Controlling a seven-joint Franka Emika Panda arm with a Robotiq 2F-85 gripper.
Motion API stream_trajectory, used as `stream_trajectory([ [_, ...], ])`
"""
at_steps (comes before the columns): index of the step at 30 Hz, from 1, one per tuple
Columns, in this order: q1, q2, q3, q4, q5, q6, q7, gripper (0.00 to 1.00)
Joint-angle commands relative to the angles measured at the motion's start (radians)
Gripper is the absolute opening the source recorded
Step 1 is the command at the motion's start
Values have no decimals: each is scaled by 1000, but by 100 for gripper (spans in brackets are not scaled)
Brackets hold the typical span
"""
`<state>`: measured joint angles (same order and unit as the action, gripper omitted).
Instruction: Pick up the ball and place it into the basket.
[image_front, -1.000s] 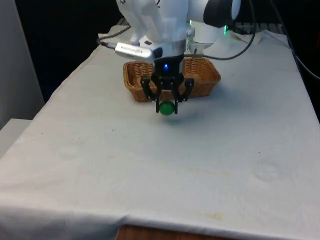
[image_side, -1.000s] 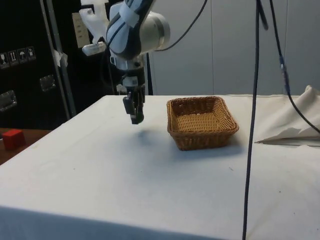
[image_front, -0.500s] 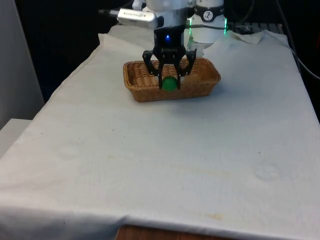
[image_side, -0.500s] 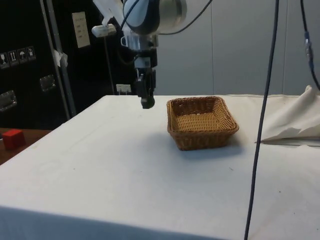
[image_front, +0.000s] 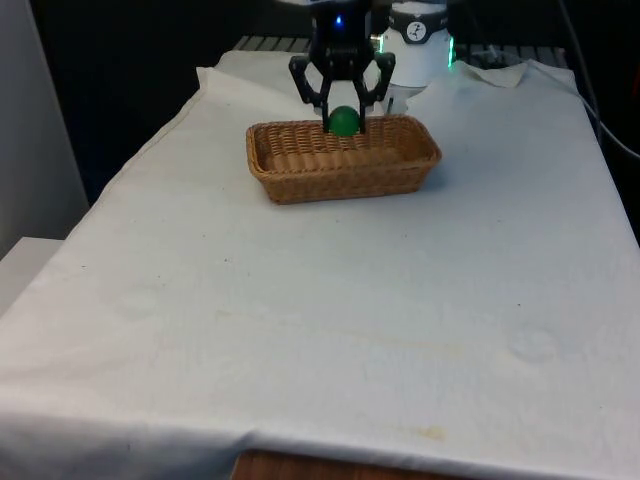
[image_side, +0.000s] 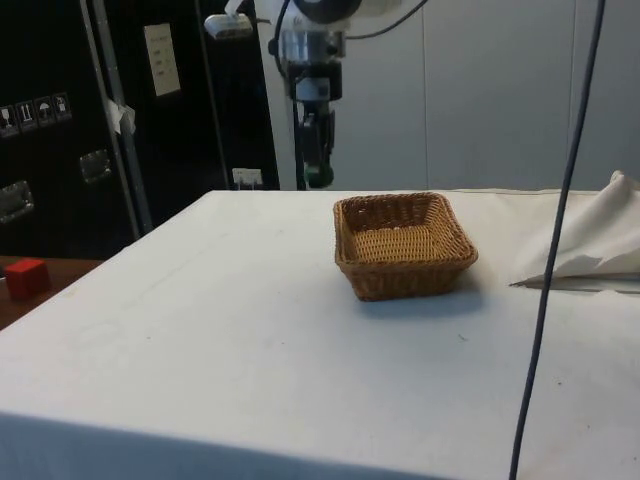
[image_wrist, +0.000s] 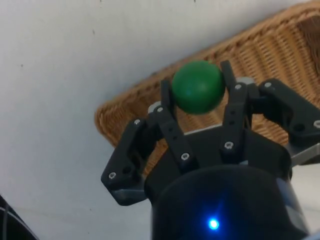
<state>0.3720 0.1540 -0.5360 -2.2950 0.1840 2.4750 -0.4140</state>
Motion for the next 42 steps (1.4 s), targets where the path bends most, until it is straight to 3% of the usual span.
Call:
stream_trajectory([
  [1,3,-25,-10,-17,-34,-3,18,1],
  [2,1,-54,-12,-36,-52,-7,23,1],
  [3,-1,-47,-5,-29,-29,-7,8,1],
  [4,1,-69,-13,-45,-60,-9,25,1],
  [9,-4,-144,-24,-100,-100,-18,25,1],
  [21,-10,-239,-56,-198,-171,-12,18,1],
  [22,-5,-236,-56,-190,-151,-20,11,1],
  [25,-9,-250,-68,-228,-185,-2,7,1],
  [31,-5,-232,-82,-270,-172,40,-31,1],
  [32,-5,-238,-81,-265,-173,24,-25,1],
  [35,-2,-208,-84,-285,-157,69,-51,1],
  [41,-3,-163,-81,-284,-148,86,-61,1],
  [42,0,-157,-79,-291,-127,106,-77,1],
])
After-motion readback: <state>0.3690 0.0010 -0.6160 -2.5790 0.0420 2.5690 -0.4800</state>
